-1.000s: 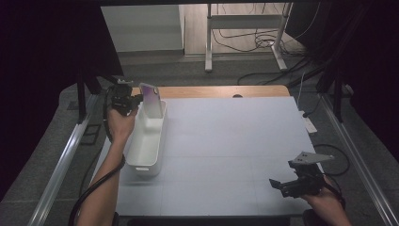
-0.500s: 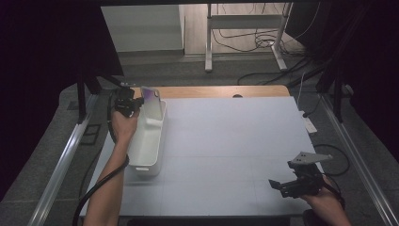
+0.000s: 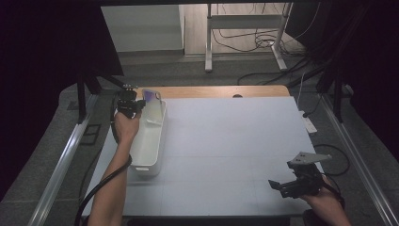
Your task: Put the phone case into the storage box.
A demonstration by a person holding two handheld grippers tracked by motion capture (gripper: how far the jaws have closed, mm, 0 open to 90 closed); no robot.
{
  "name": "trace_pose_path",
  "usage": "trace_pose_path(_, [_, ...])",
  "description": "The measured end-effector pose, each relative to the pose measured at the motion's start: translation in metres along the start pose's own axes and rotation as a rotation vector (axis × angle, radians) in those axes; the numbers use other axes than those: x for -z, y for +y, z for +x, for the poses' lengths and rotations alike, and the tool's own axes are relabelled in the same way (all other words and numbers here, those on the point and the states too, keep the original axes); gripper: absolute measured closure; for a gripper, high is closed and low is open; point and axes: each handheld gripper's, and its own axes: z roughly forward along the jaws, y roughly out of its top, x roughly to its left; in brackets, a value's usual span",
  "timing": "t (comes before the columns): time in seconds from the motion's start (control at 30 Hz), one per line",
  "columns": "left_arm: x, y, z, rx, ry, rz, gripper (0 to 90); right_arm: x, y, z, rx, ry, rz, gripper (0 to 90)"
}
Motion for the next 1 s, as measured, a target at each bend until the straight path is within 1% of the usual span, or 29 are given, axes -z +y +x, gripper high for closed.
trace_pose_path(0.07, [-0.0034, -0.0010, -0.0004, -0.003, -0.004, 0.009, 87.5, 0.0001, 0.0000, 0.0002, -0.002, 0.000, 0.002, 0.2])
trace_pose_path(0.13, [-0.0041, -0.0011, -0.0014, 0.004, -0.006, 0.010, 87.4, 0.0000, 0.0000, 0.0000, 0.000, 0.001, 0.000, 0.2])
trace_pose_path(0.17, [-0.0045, -0.0007, -0.0014, -0.012, 0.001, 0.013, 87.4, 0.0000, 0.0000, 0.0000, -0.001, 0.000, 0.001, 0.2])
trace_pose_path(0.33, [-0.0079, -0.0002, -0.0014, -0.023, -0.003, 0.043, 86.9, -0.0001, 0.0000, -0.0001, 0.002, 0.001, 0.002, 0.2])
trace_pose_path(0.37, [-0.0083, 0.0000, -0.0015, -0.031, -0.001, 0.048, 86.7, -0.0001, 0.0000, -0.0001, 0.002, 0.003, 0.001, 0.2])
trace_pose_path(0.5, [-0.0102, 0.0011, -0.0021, -0.040, -0.003, 0.059, 85.3, 0.0000, -0.0001, 0.0000, 0.002, 0.003, 0.002, 0.2])
trace_pose_path(0.53, [-0.0103, 0.0012, -0.0019, -0.039, -0.006, 0.058, 84.8, -0.0001, -0.0001, 0.0000, 0.002, 0.003, 0.002, 0.2])
trace_pose_path(0.57, [-0.0107, 0.0012, -0.0023, -0.028, -0.009, 0.055, 84.5, 0.0000, -0.0001, 0.0000, 0.002, 0.003, 0.002, 0.2])
trace_pose_path(0.67, [-0.0109, 0.0013, -0.0018, -0.029, -0.020, 0.053, 81.3, 0.0001, -0.0001, 0.0000, 0.002, 0.004, 0.001, 0.2])
trace_pose_path(0.73, [-0.0107, 0.0017, -0.0031, -0.047, -0.025, 0.057, 79.1, 0.0001, -0.0001, 0.0000, 0.002, 0.004, 0.001, 0.2])
trace_pose_path(0.8, [-0.0099, 0.0015, -0.0037, -0.058, -0.031, 0.043, 76.2, 0.0000, -0.0001, 0.0000, 0.002, 0.003, 0.001, 0.2])
trace_pose_path(0.83, [-0.0090, 0.0015, -0.0032, -0.070, -0.028, 0.042, 75.1, 0.0000, -0.0001, 0.0001, 0.002, 0.003, 0.001, 0.2])
trace_pose_path(0.87, [-0.0090, 0.0015, -0.0032, -0.070, -0.028, 0.042, 74.5, 0.0000, -0.0001, 0.0001, 0.002, 0.003, 0.001, 0.2])
trace_pose_path(0.9, [-0.0082, 0.0012, -0.0027, -0.063, -0.037, 0.031, 74.5, 0.0000, -0.0001, 0.0001, 0.003, 0.003, 0.001, 0.2])
trace_pose_path(1.0, [-0.0062, 0.0010, -0.0021, -0.058, -0.056, 0.014, 69.6, 0.0000, -0.0001, 0.0001, 0.003, 0.004, 0.001, 0.2])
